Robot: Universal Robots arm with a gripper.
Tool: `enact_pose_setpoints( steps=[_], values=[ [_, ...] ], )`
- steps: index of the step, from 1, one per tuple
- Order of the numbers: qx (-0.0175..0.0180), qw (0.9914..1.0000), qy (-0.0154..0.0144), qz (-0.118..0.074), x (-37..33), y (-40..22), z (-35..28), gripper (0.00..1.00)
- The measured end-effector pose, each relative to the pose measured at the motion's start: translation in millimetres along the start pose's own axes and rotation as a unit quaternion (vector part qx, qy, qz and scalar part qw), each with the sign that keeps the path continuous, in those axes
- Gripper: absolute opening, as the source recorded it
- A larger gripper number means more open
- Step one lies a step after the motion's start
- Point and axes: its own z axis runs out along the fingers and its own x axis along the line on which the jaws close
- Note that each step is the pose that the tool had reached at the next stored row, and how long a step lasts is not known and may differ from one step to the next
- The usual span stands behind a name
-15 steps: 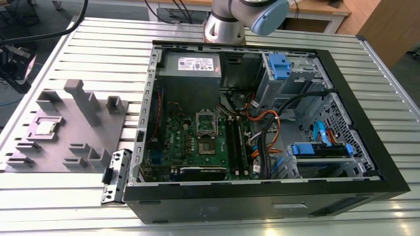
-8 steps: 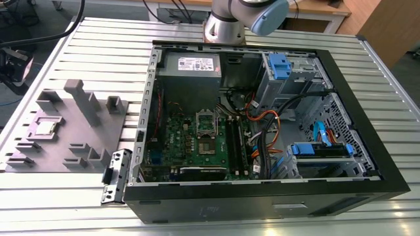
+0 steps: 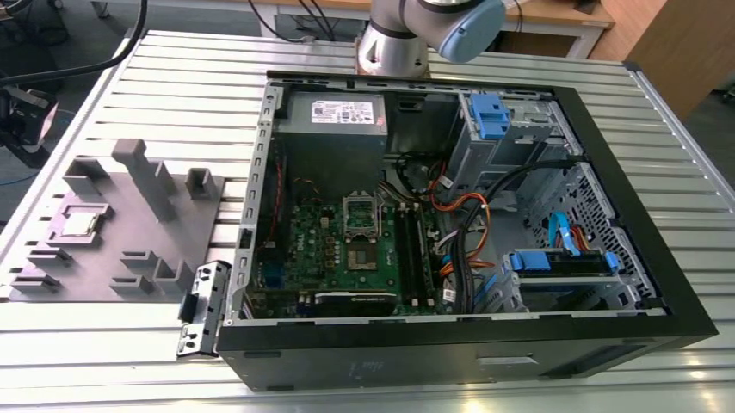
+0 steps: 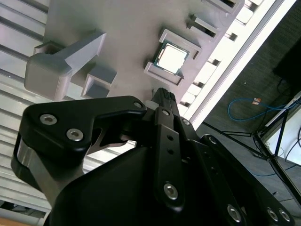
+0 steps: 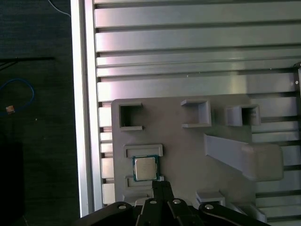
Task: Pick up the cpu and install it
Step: 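Pick up the cpu and move it towards the insertion slot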
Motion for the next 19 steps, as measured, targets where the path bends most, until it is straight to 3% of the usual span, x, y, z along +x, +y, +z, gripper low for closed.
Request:
enact_pose_setpoints(
  steps=[8,14,19],
  values=[
    [-0.0001,1.00000,-0.0001,0.000,0.1,-0.2,5.3,0.11],
    [-0.0001,1.00000,-0.0001,0.000,0.1,-0.2,5.8,0.11],
    [0.0000,1.00000,0.0000,0.000,0.3,-0.5,10.7,0.11]
  ],
)
